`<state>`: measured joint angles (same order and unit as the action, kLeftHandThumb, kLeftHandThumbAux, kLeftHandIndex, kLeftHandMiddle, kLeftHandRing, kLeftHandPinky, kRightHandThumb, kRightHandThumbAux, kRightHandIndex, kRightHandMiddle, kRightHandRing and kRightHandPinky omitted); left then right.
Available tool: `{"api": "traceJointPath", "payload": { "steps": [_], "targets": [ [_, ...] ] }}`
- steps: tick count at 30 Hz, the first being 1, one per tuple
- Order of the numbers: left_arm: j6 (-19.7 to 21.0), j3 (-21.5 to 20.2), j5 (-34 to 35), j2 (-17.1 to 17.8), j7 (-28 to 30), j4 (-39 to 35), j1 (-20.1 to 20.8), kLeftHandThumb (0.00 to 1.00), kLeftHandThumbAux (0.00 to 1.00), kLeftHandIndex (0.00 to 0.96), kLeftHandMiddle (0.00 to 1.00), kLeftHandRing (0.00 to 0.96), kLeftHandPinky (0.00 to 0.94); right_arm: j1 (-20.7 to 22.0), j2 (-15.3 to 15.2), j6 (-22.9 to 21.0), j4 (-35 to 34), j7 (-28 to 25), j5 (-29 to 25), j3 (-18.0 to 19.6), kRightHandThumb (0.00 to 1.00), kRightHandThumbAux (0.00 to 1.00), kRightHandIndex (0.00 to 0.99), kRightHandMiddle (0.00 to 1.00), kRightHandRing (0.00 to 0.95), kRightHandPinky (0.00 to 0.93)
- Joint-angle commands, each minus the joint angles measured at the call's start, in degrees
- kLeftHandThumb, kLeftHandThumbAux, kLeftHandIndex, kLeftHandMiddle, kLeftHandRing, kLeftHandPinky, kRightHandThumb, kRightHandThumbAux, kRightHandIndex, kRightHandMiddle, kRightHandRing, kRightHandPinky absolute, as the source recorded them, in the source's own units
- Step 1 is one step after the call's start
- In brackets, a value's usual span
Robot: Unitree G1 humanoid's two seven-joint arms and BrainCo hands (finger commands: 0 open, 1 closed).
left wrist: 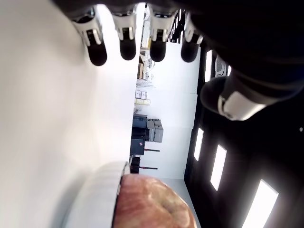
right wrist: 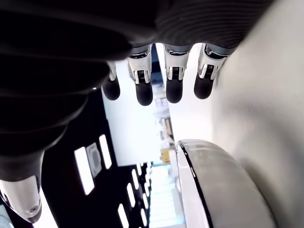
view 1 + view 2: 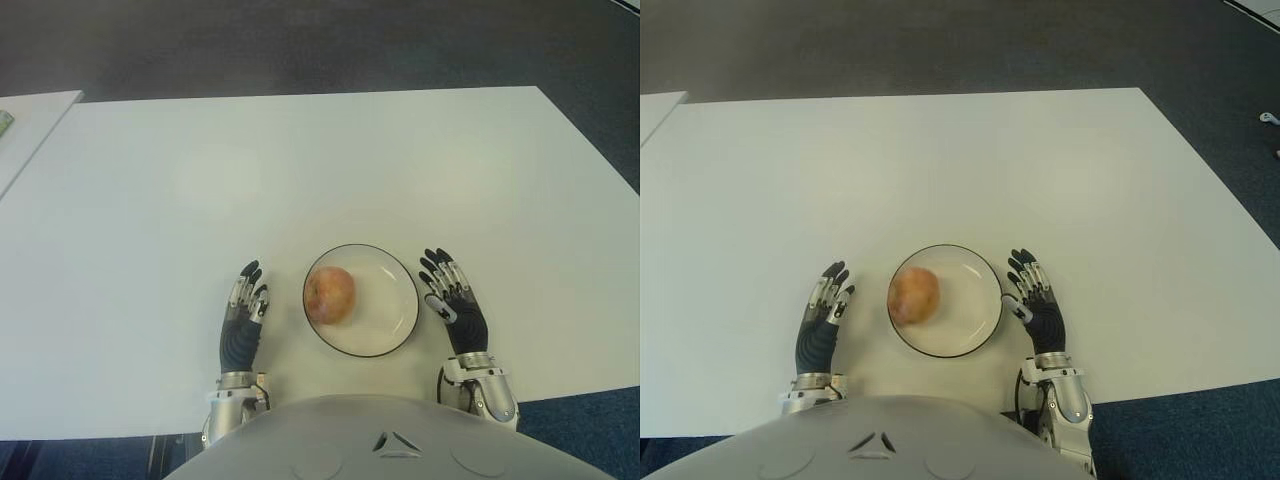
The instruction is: Put the apples into the plate.
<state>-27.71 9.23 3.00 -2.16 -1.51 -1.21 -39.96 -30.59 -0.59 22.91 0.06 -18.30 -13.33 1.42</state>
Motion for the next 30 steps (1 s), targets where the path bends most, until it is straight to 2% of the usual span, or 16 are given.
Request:
{"api": "traceJointPath", "payload": {
  "steps": [1, 9, 14, 23, 30],
  "targets": [
    [5.10, -0.64, -0.75, -0.20, -0.58, 1.66, -0.71, 0.116, 0.532, 0.109, 0.080, 0.070, 0.129, -1.57, 1.20, -3.89, 4.15, 0.29, -0.84, -1.03, 0.203, 0.636, 0.101, 0.123, 0.086, 0.091],
    [6.94, -0.34, -1.27, 0.21, 0.21, 1.27, -0.88, 0.104, 0.553, 0.099, 0.081, 0.072, 0.110, -1.84, 1.25, -3.60, 4.23, -0.14, -1.11, -1.43, 0.184, 0.635, 0.091, 0.112, 0.073, 0.070],
    [5.84, -0.68, -1.66, 0.44, 0.31, 3.96, 0.16, 0.095, 0.560, 0.094, 0.081, 0.069, 0.105, -1.56, 1.29, -3.62, 4.38, 0.24, -1.05, -1.14, 0.162, 0.637, 0.085, 0.104, 0.071, 0.088],
    [3.32, -0.37, -1.79, 0.09, 0.53, 4.68, -1.64, 0.077, 0.563, 0.096, 0.086, 0.073, 0.119, -2.57, 0.95, -3.78, 3.57, 0.69, -1.05, -0.66, 0.163, 0.631, 0.113, 0.125, 0.087, 0.101],
    [4.75, 0.32, -1.35, -0.18, 0.54, 2.16, -3.64, 0.092, 0.569, 0.087, 0.089, 0.080, 0.130, -4.33, 1.37, -4.61, 1.11, 1.12, -1.74, -0.98, 0.190, 0.626, 0.112, 0.117, 0.077, 0.088]
  ]
}}
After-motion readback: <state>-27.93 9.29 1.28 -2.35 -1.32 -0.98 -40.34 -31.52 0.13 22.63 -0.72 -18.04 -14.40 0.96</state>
